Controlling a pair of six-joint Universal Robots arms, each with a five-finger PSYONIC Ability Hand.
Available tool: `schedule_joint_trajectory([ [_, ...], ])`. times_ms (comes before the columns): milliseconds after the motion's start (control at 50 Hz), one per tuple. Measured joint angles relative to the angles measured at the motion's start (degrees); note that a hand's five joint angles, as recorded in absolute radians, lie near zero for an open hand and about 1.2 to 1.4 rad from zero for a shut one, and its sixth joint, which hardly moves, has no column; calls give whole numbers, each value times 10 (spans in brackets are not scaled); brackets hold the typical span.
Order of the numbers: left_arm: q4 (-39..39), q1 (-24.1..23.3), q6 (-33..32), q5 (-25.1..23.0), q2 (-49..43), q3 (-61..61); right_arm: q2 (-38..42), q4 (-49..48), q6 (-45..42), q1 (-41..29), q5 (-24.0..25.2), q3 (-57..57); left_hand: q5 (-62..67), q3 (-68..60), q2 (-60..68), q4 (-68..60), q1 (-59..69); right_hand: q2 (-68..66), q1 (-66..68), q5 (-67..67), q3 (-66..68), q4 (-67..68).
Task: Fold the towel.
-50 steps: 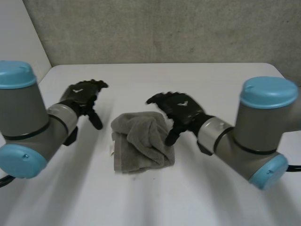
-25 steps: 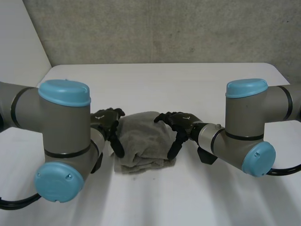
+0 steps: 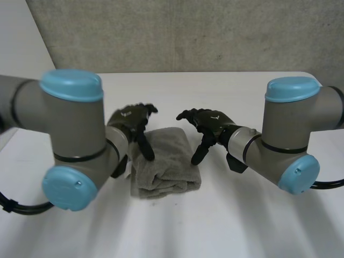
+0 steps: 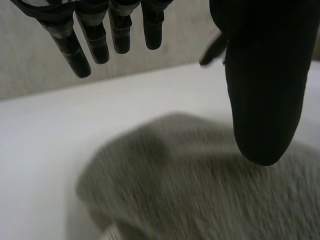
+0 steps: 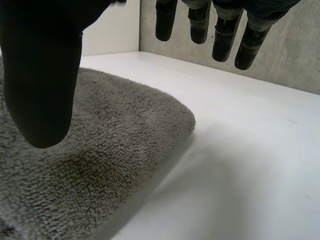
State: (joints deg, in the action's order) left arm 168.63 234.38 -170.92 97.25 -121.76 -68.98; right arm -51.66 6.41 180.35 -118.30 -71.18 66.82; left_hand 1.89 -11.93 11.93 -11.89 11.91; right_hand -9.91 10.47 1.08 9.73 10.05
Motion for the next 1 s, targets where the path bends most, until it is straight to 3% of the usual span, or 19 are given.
schedule_joint_trajectory([
  [240, -9, 19, -7, 71, -46, -44, 74, 4, -6, -23, -6, -52, -2, 1, -1, 1, -2, 0, 0, 0, 0, 0],
  [400, 2, 40, -37, 76, -46, -92, 103, 8, -45, -30, -12, -70, -2, 6, -6, 6, -6, 0, 0, 0, 0, 0],
  [580, 21, 33, -44, 68, -35, -98, 98, 12, -73, -30, -20, -69, -2, 8, -9, 8, -8, 0, 0, -2, 0, 0],
  [700, 23, 28, -43, 43, -5, -87, 66, 17, -73, -30, -19, -74, -2, 8, -9, 9, -8, 0, 0, -2, 0, 0],
  [840, 14, 32, -42, 26, 81, -51, -50, 14, -66, -23, -32, -76, -2, 8, -9, 9, -8, 0, 0, -2, 0, 0],
  [880, 8, 35, -42, 25, 104, -41, -84, 12, -66, -21, -50, -72, -2, 8, -9, 9, -8, 0, 0, -2, 0, 0],
  [1000, -33, 47, -40, 26, 182, -14, -191, 6, -69, -8, -170, -54, -2, 8, -9, 9, -8, 0, -1, -2, -1, 0],
])
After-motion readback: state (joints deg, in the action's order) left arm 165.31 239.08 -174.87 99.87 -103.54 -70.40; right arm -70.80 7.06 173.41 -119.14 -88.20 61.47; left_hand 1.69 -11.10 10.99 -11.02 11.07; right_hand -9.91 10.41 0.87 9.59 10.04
